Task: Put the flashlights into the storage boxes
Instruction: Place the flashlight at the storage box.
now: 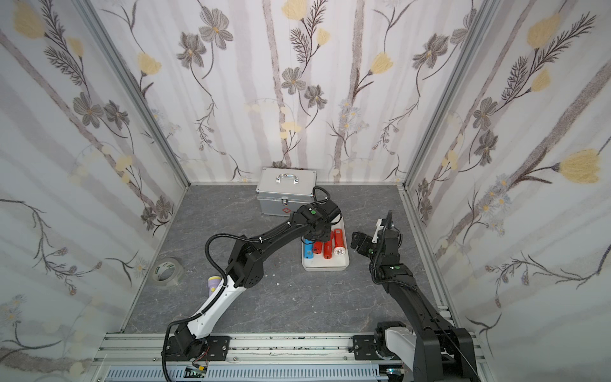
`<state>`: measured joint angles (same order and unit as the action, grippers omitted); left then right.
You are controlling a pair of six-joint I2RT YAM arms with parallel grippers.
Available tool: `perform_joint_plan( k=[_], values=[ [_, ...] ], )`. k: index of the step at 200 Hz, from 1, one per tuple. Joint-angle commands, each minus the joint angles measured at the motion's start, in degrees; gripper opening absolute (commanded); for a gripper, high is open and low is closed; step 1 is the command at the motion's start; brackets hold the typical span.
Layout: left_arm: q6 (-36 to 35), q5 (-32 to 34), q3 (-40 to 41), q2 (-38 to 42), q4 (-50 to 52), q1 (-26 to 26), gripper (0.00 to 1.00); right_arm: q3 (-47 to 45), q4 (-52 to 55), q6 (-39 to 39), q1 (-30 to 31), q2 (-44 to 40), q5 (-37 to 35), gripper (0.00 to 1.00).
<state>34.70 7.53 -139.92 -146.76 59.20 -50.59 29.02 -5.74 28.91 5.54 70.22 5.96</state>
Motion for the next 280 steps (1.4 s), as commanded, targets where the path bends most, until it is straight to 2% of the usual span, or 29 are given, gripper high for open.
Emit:
perform_joint_plan(
  k=[1,52,107,149,180,252,280],
  values=[
    [0.33,4.76,-0.47,-0.21,3.06,0.04,0.38,-0.26,-0.92,0.10,0.02,-0.32,0.92,0.92],
    [1.66,4.34,1.92,-0.17,1.29,0.48,0.44,-0.32,-0.77,0.53,0.00,-0.74,1.56,0.92],
    [4.83,2.88,1.49,-1.01,-2.91,1.52,0.44,-0.83,-0.32,0.81,0.15,-1.74,2.13,0.92],
    [6.07,3.02,0.92,1.27,-3.87,1.55,0.62,-1.58,-0.24,0.62,0.25,-2.11,2.47,0.91],
    [5.94,2.87,0.84,4.46,-4.18,1.76,0.69,-0.89,-0.25,0.63,1.69,-1.67,2.40,0.91],
    [5.26,1.42,3.07,6.67,-2.32,2.17,0.69,0.98,-0.67,1.20,4.53,0.77,1.95,0.91],
    [4.18,2.12,4.96,10.32,-1.59,2.44,0.69,3.71,-1.65,2.49,6.23,3.30,2.25,0.87]
  ],
)
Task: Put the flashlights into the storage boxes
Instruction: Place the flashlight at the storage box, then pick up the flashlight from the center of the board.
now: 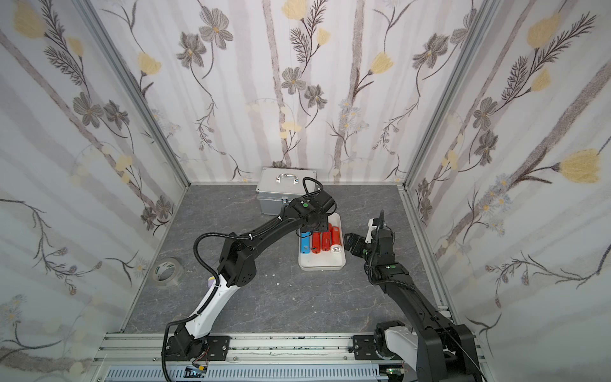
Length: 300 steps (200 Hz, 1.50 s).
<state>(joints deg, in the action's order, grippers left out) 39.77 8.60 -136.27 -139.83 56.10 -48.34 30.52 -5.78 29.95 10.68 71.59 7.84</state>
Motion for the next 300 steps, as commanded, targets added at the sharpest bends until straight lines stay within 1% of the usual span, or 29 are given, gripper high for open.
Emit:
perform_joint_plan(
  k=[1,20,32,44,58,64,95,105,113,133,139,156,174,190,238,273,300],
  values=[
    [-0.95,1.06,1.46,3.54,1.49,0.23,0.69,2.32,-1.69,1.48,1.19,2.08,0.40,0.87],
    [-1.40,0.76,4.68,7.88,0.91,0.76,0.69,4.80,-4.15,3.21,2.73,5.62,1.48,0.86],
    [-1.53,0.49,8.46,11.57,-0.03,1.44,0.69,6.66,-5.67,4.37,3.99,8.64,1.97,0.85],
    [-1.71,-0.01,14.57,16.42,-2.06,2.54,0.69,9.27,-6.78,5.00,5.44,12.00,2.40,0.85],
    [-1.32,-0.34,23.92,23.10,-5.22,4.63,0.69,11.74,-7.75,5.69,6.66,16.05,3.24,0.85],
    [-1.11,-0.74,27.94,26.22,-6.59,5.61,0.69,14.47,-8.38,6.23,6.94,18.16,4.12,0.85],
    [0.41,-1.23,48.41,41.84,-10.32,13.02,0.70,20.49,-11.74,8.96,7.16,27.57,8.90,0.85],
    [0.96,-0.97,54.94,46.81,-10.35,15.67,0.71,22.62,-11.78,9.41,7.16,30.19,10.70,0.84],
    [1.49,-0.87,59.78,50.53,-10.10,18.07,0.74,24.21,-11.80,9.68,7.32,31.92,12.04,0.83],
    [2.62,-1.41,70.63,59.60,-9.67,23.91,0.78,26.05,-12.01,10.05,8.02,34.13,14.23,0.83],
    [3.15,-1.55,73.56,62.14,-9.58,25.45,0.81,26.21,-11.98,9.94,8.44,34.43,14.35,0.83],
    [3.98,-3.17,80.14,68.99,-9.79,29.58,0.84,26.04,-12.24,9.93,9.39,34.97,14.41,0.83],
    [4.35,-3.93,84.61,73.60,-9.31,32.00,0.84,24.89,-13.39,10.37,9.67,35.87,14.58,0.83],
    [4.35,-3.61,87.00,75.38,-7.63,32.86,0.84,23.20,-15.13,10.81,9.69,36.96,14.96,0.83],
    [6.51,-3.28,91.74,76.02,-4.52,33.16,0.88,21.42,-17.47,10.84,9.62,39.96,16.62,0.82],
    [7.74,-1.33,93.49,77.90,-1.76,33.19,0.91,22.02,-16.64,10.00,9.60,39.24,16.98,0.82],
    [8.95,-2.57,95.18,78.97,-2.42,33.10,0.94,22.60,-16.12,9.77,9.63,39.35,17.30,0.82]
  ],
)
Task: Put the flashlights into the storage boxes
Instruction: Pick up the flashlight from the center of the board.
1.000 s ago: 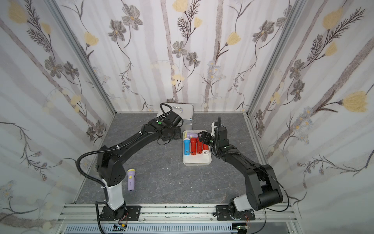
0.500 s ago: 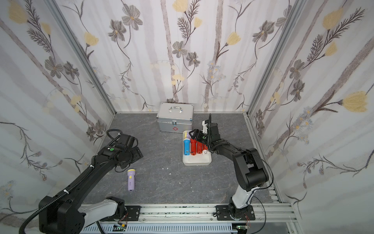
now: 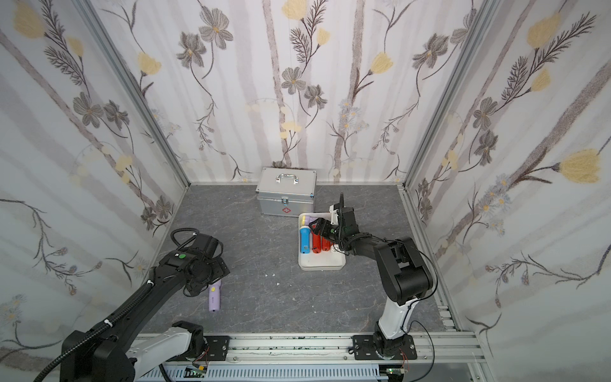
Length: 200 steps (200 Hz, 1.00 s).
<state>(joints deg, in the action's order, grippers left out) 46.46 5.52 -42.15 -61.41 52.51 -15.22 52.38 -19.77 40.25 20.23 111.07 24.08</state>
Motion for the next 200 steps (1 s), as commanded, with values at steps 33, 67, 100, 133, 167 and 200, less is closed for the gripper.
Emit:
perform_joint_plan(
  k=[33,67,100,133,167,200],
  values=[
    [4.00,-2.72,4.69,0.32,-2.05,-0.11,0.89,0.18,-2.87,-0.17,0.06,-1.10,1.41,0.82],
    [5.16,-3.02,7.87,1.28,-3.59,-1.15,0.82,0.01,-2.41,-0.52,-0.09,-1.90,1.45,0.82],
    [6.75,-4.46,11.96,0.32,-8.70,-2.58,0.77,-0.16,-2.16,-0.49,-0.87,-2.32,2.15,0.82],
    [6.98,-6.45,13.76,-4.38,-14.68,-3.72,0.68,-1.45,-2.04,-0.52,-2.66,-4.28,2.80,0.82],
    [6.80,-6.32,11.47,-7.10,-16.04,-5.38,0.52,-3.69,-2.88,0.08,-5.01,-6.29,3.60,0.83],
    [6.89,-5.45,9.08,-5.99,-15.27,-6.35,0.40,-4.90,-2.75,0.05,-5.99,-7.50,3.76,0.83]
  ],
)
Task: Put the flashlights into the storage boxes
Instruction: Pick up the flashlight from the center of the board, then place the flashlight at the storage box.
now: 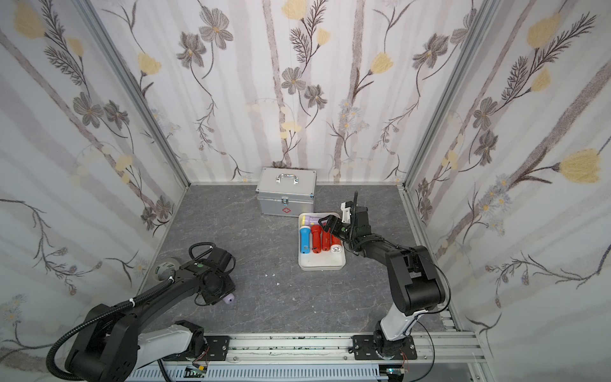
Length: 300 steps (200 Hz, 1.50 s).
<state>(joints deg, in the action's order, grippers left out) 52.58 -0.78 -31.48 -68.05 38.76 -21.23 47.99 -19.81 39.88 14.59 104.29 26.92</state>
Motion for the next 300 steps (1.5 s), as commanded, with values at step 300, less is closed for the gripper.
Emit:
perform_joint_plan(
  k=[300],
  values=[
    [-59.30,-6.16,-75.87,-53.65,17.96,-25.24,0.30,-15.60,-1.52,-3.50,-14.31,-16.05,3.34,0.86]
  ],
)
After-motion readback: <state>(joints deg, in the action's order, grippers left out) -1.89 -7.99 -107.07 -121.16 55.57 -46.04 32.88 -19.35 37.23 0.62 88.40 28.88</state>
